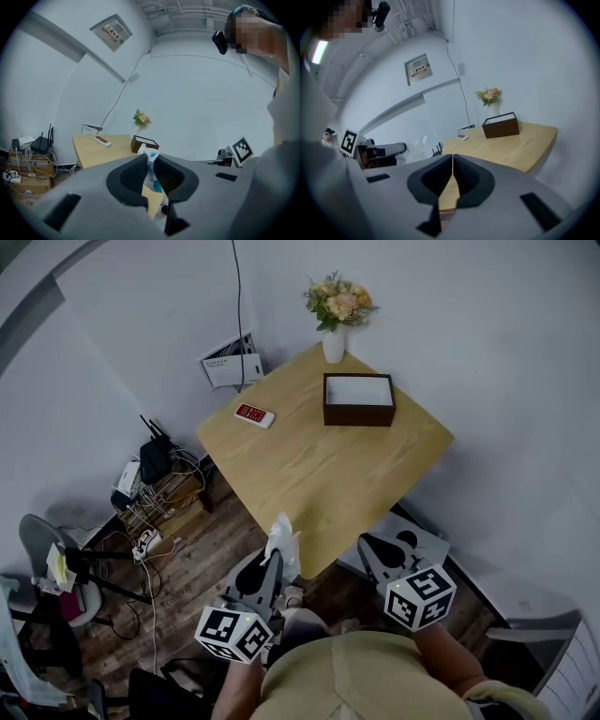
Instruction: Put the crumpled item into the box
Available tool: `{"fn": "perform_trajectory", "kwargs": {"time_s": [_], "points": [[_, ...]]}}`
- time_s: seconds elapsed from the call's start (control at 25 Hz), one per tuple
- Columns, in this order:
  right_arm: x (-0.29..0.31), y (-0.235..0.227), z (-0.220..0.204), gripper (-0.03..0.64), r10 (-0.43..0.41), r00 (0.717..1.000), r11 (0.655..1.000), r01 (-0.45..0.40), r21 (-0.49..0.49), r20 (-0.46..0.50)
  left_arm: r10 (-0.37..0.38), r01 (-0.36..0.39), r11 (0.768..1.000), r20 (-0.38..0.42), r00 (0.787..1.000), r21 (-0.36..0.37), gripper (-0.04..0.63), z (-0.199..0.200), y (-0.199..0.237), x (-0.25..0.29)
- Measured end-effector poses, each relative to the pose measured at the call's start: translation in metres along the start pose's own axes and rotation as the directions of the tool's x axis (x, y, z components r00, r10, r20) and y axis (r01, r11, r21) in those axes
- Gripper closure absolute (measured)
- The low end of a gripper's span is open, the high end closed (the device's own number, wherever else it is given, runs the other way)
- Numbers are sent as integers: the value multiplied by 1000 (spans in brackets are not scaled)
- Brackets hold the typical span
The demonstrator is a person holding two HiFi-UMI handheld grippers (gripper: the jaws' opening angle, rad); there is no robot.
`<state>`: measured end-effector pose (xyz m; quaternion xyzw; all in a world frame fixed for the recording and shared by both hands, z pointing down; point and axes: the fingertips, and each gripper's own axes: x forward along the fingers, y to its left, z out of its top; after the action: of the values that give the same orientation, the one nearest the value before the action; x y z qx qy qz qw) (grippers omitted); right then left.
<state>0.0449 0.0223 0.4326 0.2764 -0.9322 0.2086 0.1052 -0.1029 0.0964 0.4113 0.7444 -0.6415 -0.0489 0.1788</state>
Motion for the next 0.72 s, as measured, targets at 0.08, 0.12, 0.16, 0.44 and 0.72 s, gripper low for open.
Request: {"fn": "perform_trajectory", "kwargs": {"time_s": [0.08,0.12,0.16,0.44,0.72], "points": [[11,4,2,586,-11,1000,1000,11,4,-6,-19,19,1000,-10,1000,-7,537,3,10,5],[17,6,2,586,-17,1000,1000,18,5,-9,-28,28,1000,-15,999,-9,537,5,14,8],[23,7,3,586,-23,1000,1000,23,7,-12,-37,36,999,-21,999,-11,538,7,19,10],[51,16,8,586,-71,997,997,71,23,-16,-104,103,995,-55,993,-20,537,13,46,25],[65,12,9,586,-160,987,986,160,51,-11,-204,202,979,-93,975,-31,537,16,56,45]]}}
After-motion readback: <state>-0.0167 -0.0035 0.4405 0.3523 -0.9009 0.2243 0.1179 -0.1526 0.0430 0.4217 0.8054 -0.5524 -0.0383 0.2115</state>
